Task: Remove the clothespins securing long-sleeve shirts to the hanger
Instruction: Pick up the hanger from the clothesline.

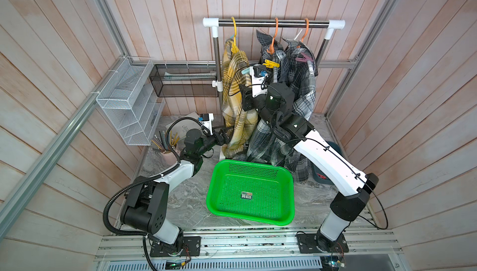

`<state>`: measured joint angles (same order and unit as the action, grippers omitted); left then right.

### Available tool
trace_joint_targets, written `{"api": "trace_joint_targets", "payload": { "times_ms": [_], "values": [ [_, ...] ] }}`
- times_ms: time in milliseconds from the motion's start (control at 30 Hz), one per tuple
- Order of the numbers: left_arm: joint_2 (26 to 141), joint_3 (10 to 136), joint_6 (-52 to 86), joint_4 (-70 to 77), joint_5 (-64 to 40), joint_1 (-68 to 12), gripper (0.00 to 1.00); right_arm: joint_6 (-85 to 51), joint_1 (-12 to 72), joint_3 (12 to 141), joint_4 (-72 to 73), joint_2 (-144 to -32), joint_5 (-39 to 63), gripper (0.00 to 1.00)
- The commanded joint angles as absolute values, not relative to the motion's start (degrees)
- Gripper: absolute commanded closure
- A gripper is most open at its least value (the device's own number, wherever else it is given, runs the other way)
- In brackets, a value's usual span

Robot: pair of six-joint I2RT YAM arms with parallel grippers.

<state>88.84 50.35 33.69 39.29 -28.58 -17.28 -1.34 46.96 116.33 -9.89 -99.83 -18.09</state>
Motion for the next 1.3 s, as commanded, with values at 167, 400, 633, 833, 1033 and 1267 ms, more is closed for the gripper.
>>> {"api": "trace_joint_targets", "payload": {
  "times_ms": [167,400,633,833,1033,1267],
  "values": [
    [82.47,46.85,29.50,34.19,-25.97,-14.75,0.01,0.56,45.27,118.21,-7.83,-99.83,-15.74,0.83],
    [76.98,42.96,30.01,32.89,-25.68,-10.44,0.01,1.83,44.55,118.21,-5.93,-99.72,-15.73,1.00],
    [71.32,42.38,26.67,28.41,-22.51,-9.93,0.01,3.13,44.38,119.13,-3.14,-99.24,-16.78,1.00],
    [67.80,42.13,25.32,26.30,-21.53,-9.76,0.01,4.28,44.13,119.00,0.86,-97.59,-16.04,1.00],
    [64.43,39.90,24.57,28.11,-19.67,-9.76,0.00,5.28,43.86,118.39,4.12,-96.58,-15.74,1.00],
    [63.74,40.91,23.37,25.91,-18.83,-9.76,0.00,3.77,43.40,114.92,3.01,-94.86,-12.64,0.96]
  ]
}}
